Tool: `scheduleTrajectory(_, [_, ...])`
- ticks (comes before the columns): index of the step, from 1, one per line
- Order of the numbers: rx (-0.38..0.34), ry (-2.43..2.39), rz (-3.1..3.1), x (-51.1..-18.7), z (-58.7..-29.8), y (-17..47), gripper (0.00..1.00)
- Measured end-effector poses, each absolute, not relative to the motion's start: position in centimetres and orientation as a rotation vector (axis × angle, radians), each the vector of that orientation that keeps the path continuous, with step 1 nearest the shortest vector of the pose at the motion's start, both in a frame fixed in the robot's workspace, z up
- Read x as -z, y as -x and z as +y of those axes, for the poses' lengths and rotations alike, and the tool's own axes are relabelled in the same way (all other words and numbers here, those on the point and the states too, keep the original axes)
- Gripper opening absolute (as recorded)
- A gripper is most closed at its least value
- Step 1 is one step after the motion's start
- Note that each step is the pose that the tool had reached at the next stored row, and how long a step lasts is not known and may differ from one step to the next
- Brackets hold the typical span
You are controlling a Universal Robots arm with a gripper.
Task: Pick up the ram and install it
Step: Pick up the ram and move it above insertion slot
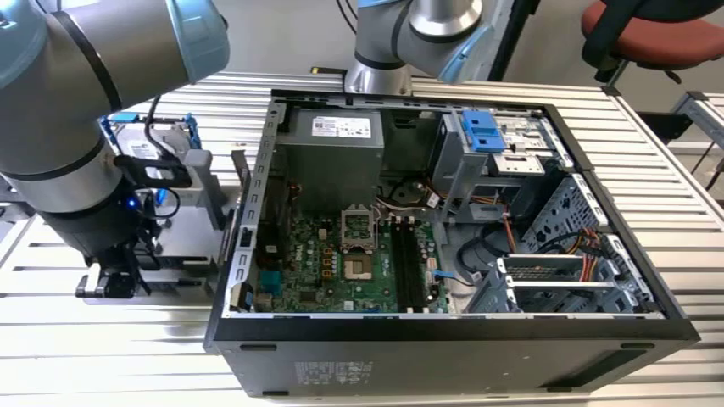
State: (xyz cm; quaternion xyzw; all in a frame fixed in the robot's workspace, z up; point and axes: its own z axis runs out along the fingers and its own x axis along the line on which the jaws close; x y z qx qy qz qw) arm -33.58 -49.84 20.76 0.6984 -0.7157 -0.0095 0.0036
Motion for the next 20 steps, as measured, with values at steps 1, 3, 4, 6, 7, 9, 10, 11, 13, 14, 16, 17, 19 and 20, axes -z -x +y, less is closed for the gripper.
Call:
scheduleTrajectory(1, [0.030,-2.187,-2.245,-20.7,-49.8,33.6,1.00])
scheduleTrajectory(3, [0.030,-2.185,-2.247,-20.5,-49.8,33.6,1.00])
scheduleTrajectory(4, [0.030,-2.184,-2.248,-20.4,-49.8,33.6,1.00])
scheduleTrajectory(6, [0.026,-2.178,-2.251,-19.6,-49.8,33.6,1.00])
scheduleTrajectory(7, [0.026,-2.178,-2.251,-19.6,-49.8,33.6,1.00])
scheduleTrajectory(9, [0.026,-2.178,-2.251,-19.6,-49.8,33.6,0.00])
scheduleTrajectory(10, [0.025,-2.178,-2.251,-19.6,-49.8,33.6,0.00])
scheduleTrajectory(11, [0.025,-2.178,-2.250,-19.6,-49.8,33.6,0.00])
scheduleTrajectory(13, [0.025,-2.178,-2.250,-19.6,-49.8,33.6,0.00])
scheduleTrajectory(14, [0.025,-2.177,-2.250,-19.6,-49.8,33.6,0.00])
scheduleTrajectory(16, [0.024,-2.177,-2.250,-19.6,-49.8,33.6,0.00])
scheduleTrajectory(17, [0.024,-2.177,-2.250,-19.6,-49.8,33.6,0.00])
scheduleTrajectory(19, [0.024,-2.177,-2.250,-19.6,-49.8,33.6,0.00])
scheduleTrajectory(20, [0.023,-2.177,-2.250,-19.6,-49.8,33.6,0.00])
